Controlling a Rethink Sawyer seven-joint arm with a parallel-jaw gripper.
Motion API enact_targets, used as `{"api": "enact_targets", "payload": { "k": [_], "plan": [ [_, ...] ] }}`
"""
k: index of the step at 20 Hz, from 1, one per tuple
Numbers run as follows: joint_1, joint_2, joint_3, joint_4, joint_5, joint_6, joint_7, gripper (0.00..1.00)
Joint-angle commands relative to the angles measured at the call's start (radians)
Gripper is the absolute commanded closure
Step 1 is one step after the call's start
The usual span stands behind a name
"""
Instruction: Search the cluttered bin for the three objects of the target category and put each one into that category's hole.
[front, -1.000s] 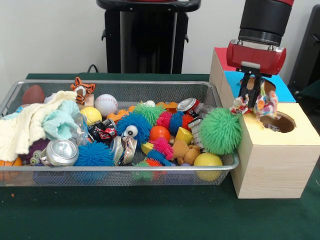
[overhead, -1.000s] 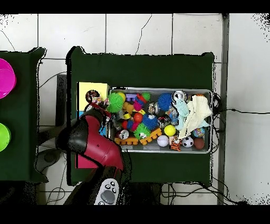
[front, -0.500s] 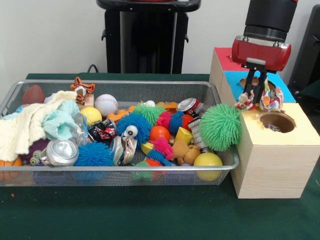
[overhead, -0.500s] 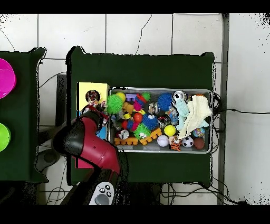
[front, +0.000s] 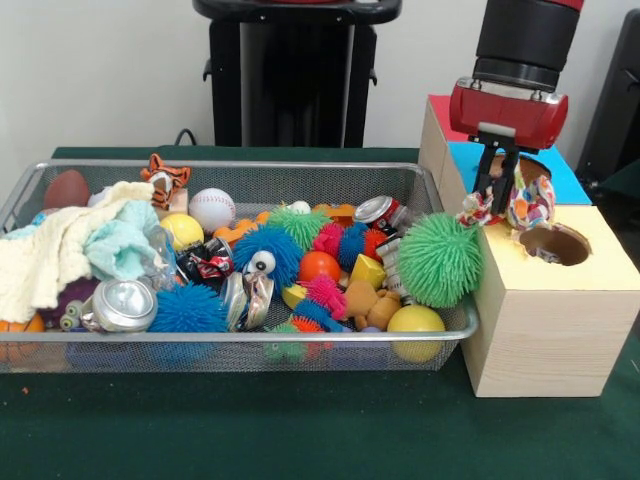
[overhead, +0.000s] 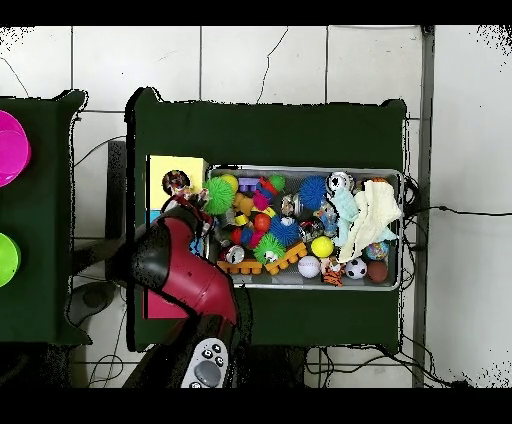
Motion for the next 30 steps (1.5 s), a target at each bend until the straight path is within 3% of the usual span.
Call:
{"api": "enact_targets", "payload": {
  "k": [1, 5, 6, 30],
  "plan": [
    [-0.026, 0.039, 0.123, -0.044, 0.026, -0.029, 0.284, 1.00],
    [-0.010, 0.048, 0.101, -0.051, 0.033, -0.029, 0.273, 1.00],
    [-0.007, 0.049, 0.097, -0.052, 0.035, -0.022, 0.271, 0.00],
    [0.043, 0.053, 0.027, -0.094, 0.083, -0.003, 0.272, 0.00]
  ]
}}
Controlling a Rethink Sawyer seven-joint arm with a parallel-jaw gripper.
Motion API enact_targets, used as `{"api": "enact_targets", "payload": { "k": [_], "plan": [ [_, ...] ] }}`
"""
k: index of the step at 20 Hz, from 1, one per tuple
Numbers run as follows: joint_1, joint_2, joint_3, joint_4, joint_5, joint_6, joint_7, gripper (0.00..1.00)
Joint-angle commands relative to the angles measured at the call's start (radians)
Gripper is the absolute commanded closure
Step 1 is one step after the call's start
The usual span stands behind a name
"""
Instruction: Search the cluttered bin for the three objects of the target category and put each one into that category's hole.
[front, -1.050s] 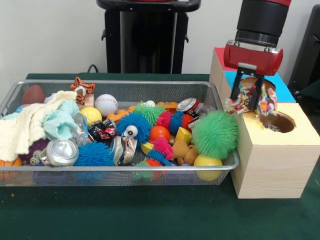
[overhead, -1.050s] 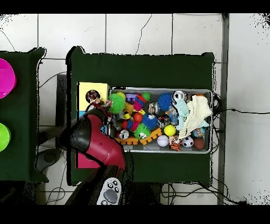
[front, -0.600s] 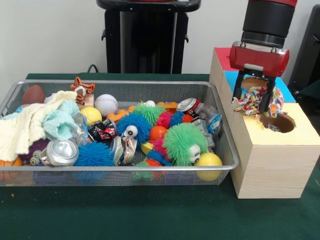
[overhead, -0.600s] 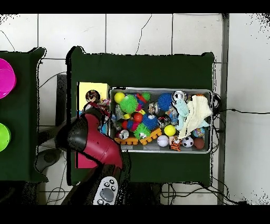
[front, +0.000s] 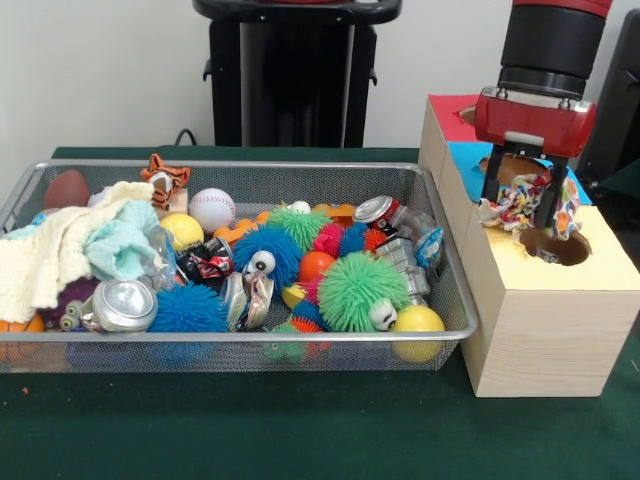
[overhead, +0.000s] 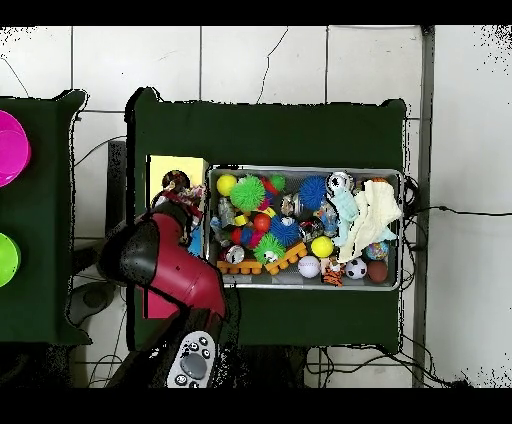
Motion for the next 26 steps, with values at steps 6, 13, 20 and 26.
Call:
{"api": "enact_targets", "payload": {
  "k": [6, 13, 20, 26],
  "plan": [
    [0.056, 0.030, -0.077, -0.129, 0.092, 0.104, 0.237, 0.00],
    [0.079, 0.057, -0.168, -0.207, 0.073, 0.200, 0.238, 0.00],
    [0.012, 0.055, -0.087, -0.187, 0.028, 0.098, 0.218, 0.00],
    [0.025, 0.059, -0.109, -0.188, 0.028, 0.141, 0.220, 0.00]
  ]
}}
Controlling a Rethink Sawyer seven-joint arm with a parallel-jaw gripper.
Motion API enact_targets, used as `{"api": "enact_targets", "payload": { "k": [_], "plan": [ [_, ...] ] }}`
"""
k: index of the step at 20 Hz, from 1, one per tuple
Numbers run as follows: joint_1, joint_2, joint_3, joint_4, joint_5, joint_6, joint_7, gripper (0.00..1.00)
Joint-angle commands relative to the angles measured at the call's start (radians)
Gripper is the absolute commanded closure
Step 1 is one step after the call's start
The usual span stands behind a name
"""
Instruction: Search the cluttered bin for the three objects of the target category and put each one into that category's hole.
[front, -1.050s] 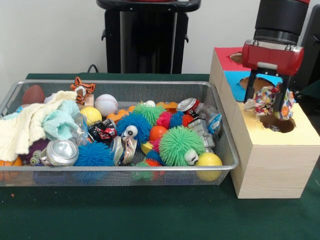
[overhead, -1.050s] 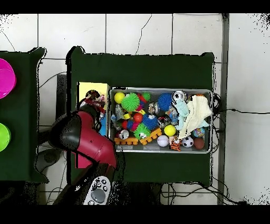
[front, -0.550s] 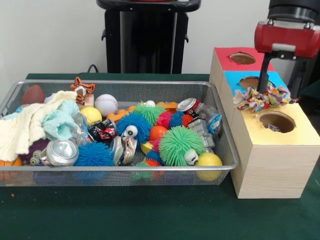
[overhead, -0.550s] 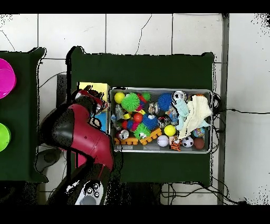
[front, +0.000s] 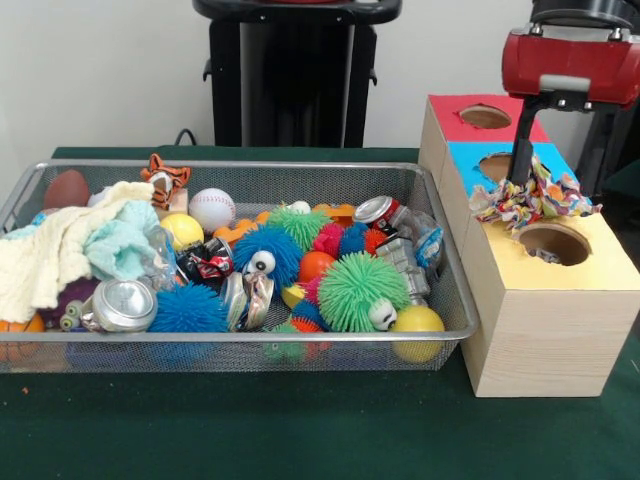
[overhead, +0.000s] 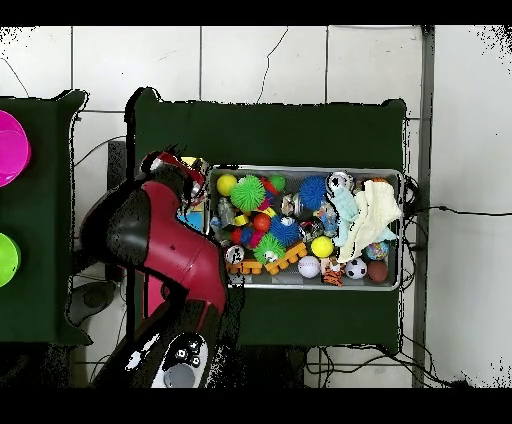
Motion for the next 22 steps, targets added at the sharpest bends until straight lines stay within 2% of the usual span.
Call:
{"api": "enact_targets", "payload": {
  "k": [1, 9, 13, 17, 22],
  "plan": [
    [-0.014, 0.053, 0.032, -0.005, -0.001, 0.085, 0.222, 0.00],
    [0.006, 0.018, 0.034, 0.095, -0.027, 0.086, 0.221, 0.00],
    [0.083, 0.031, -0.068, 0.080, -0.008, 0.179, 0.263, 0.00],
    [0.136, 0.045, -0.136, 0.068, -0.002, 0.245, 0.303, 0.00],
    [0.169, 0.039, -0.169, 0.074, -0.002, 0.271, 0.317, 0.00]
  ]
}}
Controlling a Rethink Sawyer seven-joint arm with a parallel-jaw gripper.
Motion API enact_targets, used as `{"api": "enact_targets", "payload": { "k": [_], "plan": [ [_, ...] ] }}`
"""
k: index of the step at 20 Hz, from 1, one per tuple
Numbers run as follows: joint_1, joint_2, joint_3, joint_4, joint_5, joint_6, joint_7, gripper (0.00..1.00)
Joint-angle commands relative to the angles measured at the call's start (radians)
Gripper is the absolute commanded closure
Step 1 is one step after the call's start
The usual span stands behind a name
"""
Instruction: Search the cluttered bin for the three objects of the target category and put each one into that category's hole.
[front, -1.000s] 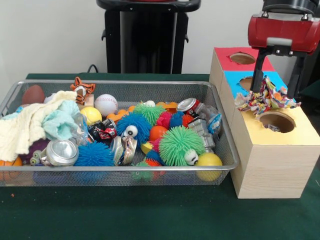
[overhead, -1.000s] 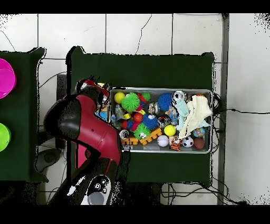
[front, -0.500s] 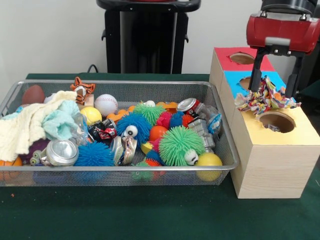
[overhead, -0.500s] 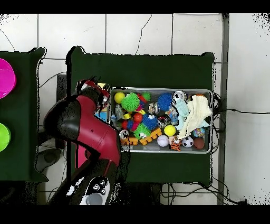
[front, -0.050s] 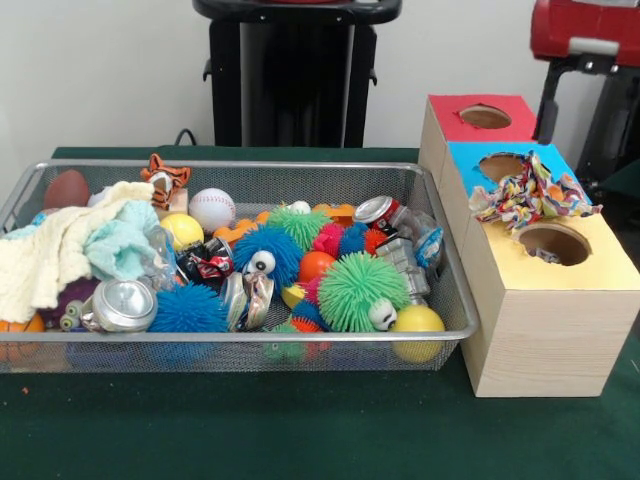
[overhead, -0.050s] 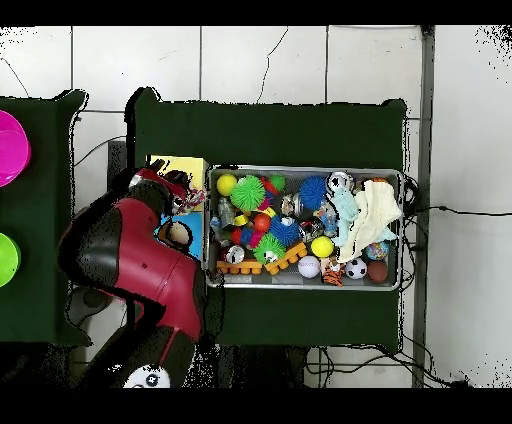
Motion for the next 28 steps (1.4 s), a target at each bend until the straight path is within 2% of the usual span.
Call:
{"api": "enact_targets", "payload": {
  "k": [1, 7, 14, 20, 28],
  "plan": [
    [0.019, 0.024, -0.023, 0.078, -0.001, 0.150, 0.316, 0.00],
    [-0.014, -0.007, 0.040, 0.136, -0.021, 0.078, 0.252, 0.00],
    [-0.128, -0.061, 0.209, 0.250, -0.109, -0.112, 0.190, 0.00],
    [-0.169, -0.067, 0.258, 0.293, -0.178, -0.189, 0.220, 0.00],
    [-0.185, -0.046, 0.291, 0.309, -0.204, -0.243, 0.250, 0.00]
  ]
}}
